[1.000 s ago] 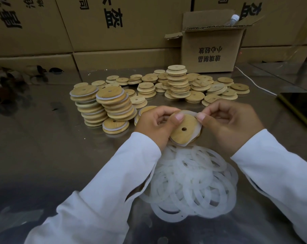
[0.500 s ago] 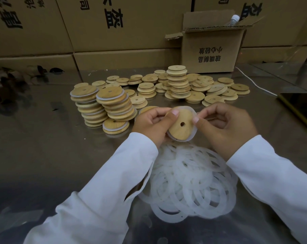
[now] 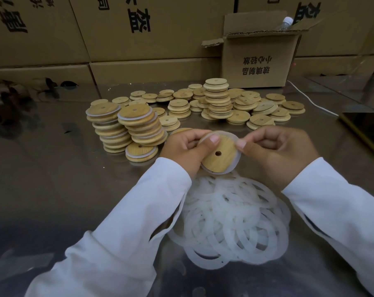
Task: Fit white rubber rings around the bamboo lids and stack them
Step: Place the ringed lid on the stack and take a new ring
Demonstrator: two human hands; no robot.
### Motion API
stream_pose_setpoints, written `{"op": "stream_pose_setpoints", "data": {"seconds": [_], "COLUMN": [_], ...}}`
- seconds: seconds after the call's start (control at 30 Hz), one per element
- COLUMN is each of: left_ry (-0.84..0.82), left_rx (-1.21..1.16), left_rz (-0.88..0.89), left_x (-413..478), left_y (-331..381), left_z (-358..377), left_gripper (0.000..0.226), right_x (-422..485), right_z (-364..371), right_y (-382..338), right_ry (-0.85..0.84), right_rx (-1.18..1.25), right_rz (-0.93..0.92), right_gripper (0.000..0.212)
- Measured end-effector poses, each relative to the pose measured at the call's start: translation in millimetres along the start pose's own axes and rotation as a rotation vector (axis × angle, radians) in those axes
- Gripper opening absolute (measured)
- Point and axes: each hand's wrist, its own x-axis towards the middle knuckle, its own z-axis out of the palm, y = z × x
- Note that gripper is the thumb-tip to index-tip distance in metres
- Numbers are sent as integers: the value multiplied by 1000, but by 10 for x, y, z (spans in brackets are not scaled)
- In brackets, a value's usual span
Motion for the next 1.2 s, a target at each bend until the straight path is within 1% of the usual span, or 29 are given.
{"op": "stream_pose_setpoints", "data": {"seconds": [0.1,0.2,0.33,0.5,0.67,0.8,0.93,1.1,1.2], "left_ry": [-36,-51,-16,59,50,29,12,39,37], "left_rx": [-22,-64,-104,-149,-154,-189,-226,-261,-275], "left_rz": [5,0,-32,-27,-31,-37,-55,-81,-104], "left_x": [12,27,23,22,20,32,33,40,34], "left_y": [1,6,-5,19,7,2,2,0,7], "left_z": [-25,-41,-14,15,27,10,0,-5,3], "left_gripper": [8,9,7,4,2,3,4,4,6], "right_x": [22,12,-2,-17,-6,14,20,4,10], "right_z": [-20,-3,23,55,45,27,14,30,14], "right_y": [-20,-39,-20,40,59,30,19,7,15], "right_ry": [-25,-33,-1,11,32,-5,0,-55,-64], "right_rx": [82,131,83,31,-72,-16,31,34,70], "right_rz": [53,7,-86,-72,-61,-27,21,-28,-12], "right_gripper": [16,15,15,12,16,19,18,17,14]}}
